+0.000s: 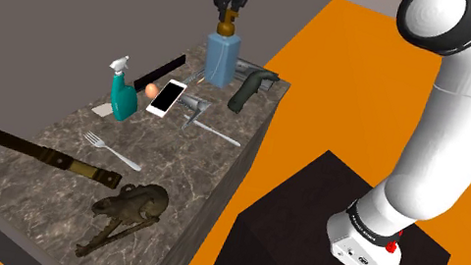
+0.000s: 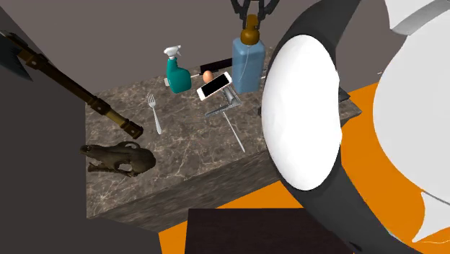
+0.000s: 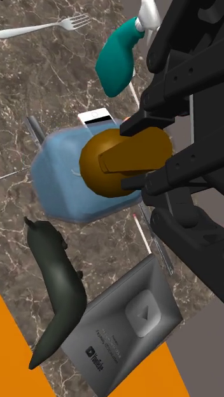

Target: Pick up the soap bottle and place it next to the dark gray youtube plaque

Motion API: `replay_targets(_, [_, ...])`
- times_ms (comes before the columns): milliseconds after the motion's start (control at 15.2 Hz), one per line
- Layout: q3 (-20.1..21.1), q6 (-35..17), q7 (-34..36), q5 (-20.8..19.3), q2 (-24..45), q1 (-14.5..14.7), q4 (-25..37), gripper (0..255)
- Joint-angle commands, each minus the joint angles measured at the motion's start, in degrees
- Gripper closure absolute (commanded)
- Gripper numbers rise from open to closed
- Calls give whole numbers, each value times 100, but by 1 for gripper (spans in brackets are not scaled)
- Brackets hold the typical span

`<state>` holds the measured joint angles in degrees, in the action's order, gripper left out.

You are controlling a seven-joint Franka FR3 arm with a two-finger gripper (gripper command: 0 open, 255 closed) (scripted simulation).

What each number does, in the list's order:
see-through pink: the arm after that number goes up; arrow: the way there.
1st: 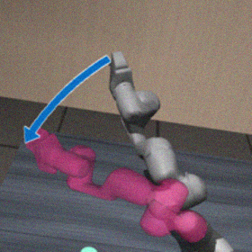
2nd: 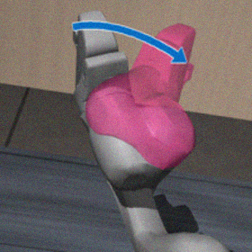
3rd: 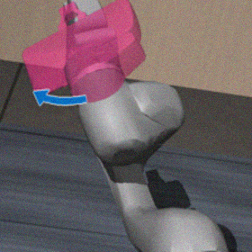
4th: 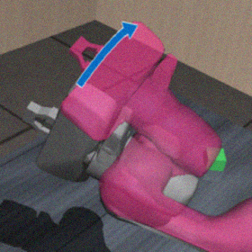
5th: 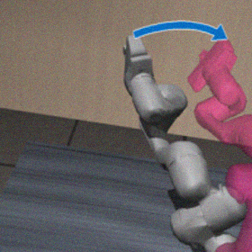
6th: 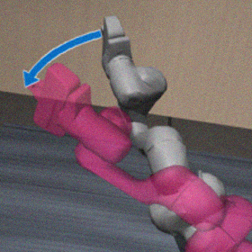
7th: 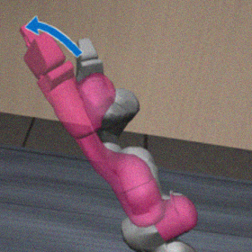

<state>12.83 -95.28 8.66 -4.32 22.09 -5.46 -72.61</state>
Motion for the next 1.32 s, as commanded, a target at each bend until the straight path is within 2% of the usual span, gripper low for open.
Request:
replay_targets(0, [-70,-43,-195,-27,286,-106,250,255])
replay_targets(462, [-235,4,-661,-117,1352,-328,1361,255])
replay_targets(1254, [-240,-980,-637,-116,1262,-402,284,255])
